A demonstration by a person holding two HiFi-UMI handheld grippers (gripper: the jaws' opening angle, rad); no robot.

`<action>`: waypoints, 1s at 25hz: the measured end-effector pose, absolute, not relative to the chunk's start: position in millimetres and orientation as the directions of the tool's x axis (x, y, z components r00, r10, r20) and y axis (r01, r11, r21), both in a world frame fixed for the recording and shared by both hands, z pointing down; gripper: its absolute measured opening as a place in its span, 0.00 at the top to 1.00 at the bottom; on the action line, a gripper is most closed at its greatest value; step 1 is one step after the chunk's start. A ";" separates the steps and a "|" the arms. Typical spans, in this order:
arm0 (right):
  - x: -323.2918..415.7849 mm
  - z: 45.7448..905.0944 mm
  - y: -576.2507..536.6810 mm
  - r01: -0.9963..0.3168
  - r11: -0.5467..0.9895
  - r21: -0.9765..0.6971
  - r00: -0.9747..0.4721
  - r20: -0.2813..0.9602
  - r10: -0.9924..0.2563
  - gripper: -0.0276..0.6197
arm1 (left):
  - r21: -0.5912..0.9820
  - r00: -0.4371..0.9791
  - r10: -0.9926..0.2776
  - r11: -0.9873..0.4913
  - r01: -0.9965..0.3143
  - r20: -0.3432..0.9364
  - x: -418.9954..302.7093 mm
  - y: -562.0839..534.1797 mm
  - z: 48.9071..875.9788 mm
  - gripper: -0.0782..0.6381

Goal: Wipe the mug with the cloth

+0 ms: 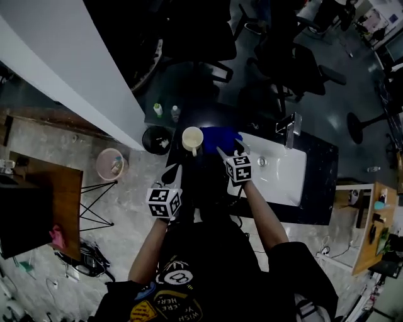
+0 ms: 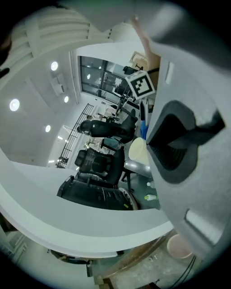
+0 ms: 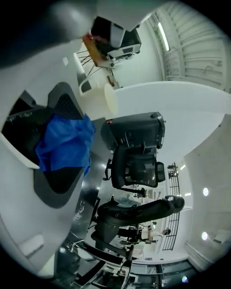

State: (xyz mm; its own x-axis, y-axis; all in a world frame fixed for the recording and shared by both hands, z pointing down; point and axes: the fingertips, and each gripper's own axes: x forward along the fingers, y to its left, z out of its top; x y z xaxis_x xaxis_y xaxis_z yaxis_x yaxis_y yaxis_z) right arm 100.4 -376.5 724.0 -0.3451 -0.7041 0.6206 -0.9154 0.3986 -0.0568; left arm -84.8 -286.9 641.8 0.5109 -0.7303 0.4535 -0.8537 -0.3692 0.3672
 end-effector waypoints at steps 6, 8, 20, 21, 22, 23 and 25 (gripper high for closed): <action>96.3 772.6 -390.5 -0.859 0.512 0.016 -0.343 0.724 -0.599 0.58 | 0.419 0.460 -0.742 -0.262 -0.869 0.488 -92.9 -290.5 661.1 0.89; 86.3 770.6 -383.2 -0.819 0.574 0.010 -0.384 0.734 -0.560 0.72 | 0.417 0.438 -0.754 -0.239 -0.877 0.489 -95.9 -304.3 663.8 0.89; 41.6 723.4 -398.8 -0.734 0.678 0.053 -0.462 0.692 -0.555 0.73 | 0.497 0.403 -0.742 -0.108 -0.861 0.536 -81.6 -381.4 719.2 0.89; 36.0 720.6 -388.6 -0.715 0.697 0.052 -0.480 0.688 -0.544 0.73 | 0.496 0.403 -0.742 -0.109 -0.862 0.537 -80.7 -379.7 719.7 0.89; 30.9 717.9 -379.2 -0.699 0.713 0.051 -0.498 0.682 -0.536 0.73 | 0.496 0.403 -0.743 -0.110 -0.861 0.535 -80.4 -378.6 719.6 0.89; 25.9 715.8 -370.6 -0.682 0.729 0.048 -0.515 0.676 -0.526 0.74 | 0.498 0.403 -0.744 -0.110 -0.860 0.533 -80.3 -378.5 719.2 0.89; 15.9 715.4 -353.7 -0.638 0.770 0.032 -0.558 0.670 -0.490 0.74 | 0.502 0.404 -0.746 -0.108 -0.858 0.529 -79.6 -379.7 719.1 0.89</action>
